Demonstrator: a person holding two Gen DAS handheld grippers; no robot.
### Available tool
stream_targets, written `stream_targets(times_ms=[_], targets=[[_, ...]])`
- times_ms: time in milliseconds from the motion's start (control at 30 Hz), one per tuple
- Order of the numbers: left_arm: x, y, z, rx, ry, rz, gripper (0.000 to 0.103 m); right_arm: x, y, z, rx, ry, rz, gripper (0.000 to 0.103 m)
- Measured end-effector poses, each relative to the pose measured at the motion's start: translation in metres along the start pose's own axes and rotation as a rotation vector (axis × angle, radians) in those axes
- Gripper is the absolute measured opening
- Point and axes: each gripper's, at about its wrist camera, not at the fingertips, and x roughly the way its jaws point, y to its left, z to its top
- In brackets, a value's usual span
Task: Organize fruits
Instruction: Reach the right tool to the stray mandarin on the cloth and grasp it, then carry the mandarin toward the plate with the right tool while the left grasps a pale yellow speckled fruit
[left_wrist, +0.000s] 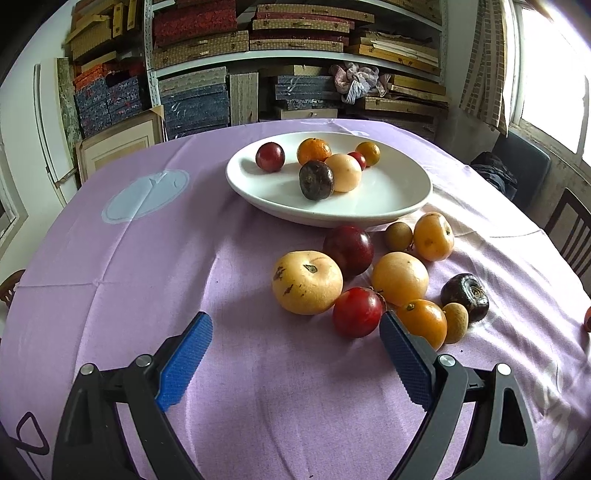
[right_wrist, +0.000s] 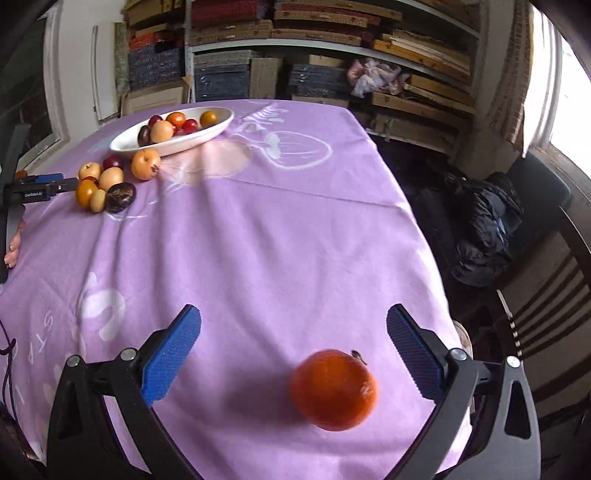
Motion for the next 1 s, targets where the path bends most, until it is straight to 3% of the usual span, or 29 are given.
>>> stream_targets(times_ms=[67,133,167,200,333,567,733,800,1000], targets=[[0.001,0.0,0.0,0.001,0.003,0.003,0.093,-0.005,-0.018,-0.013,0.055,0.03,0.009,0.098],[0.001,0.0,-0.001,0.002,0.005,0.004,0.092,-0.006,-0.025,-0.026,0.064,0.054,0.005,0.08],[0.001,0.0,-0.001,0.001,0.004,0.005,0.092,-0.006,-0.028,-0.032,0.066,0.072,0.014,0.063],[0.001,0.0,-0.001,0.0,0.003,0.006,0.092,-0.006,-0.029,-0.037,0.074,0.096,0.025,0.06],[0.003,0.002,-0.001,-0.007,0.005,0.0,0.092,-0.019,-0.032,-0.057,0.093,0.091,0.005,0.061],[0.002,-0.001,-0.002,0.007,0.006,-0.002,0.092,-0.048,-0.031,-0.101,0.144,-0.034,-0.049,0.061],[0.003,0.001,-0.002,-0.006,0.007,-0.007,0.093,-0.058,-0.02,-0.125,0.175,-0.19,-0.098,0.035],[0.002,0.0,-0.003,-0.004,0.006,-0.003,0.093,-0.056,-0.021,-0.125,0.193,-0.224,-0.089,0.033],[0.002,0.002,-0.002,-0.006,0.005,0.001,0.093,-0.054,-0.03,-0.104,0.219,-0.182,-0.006,0.031]])
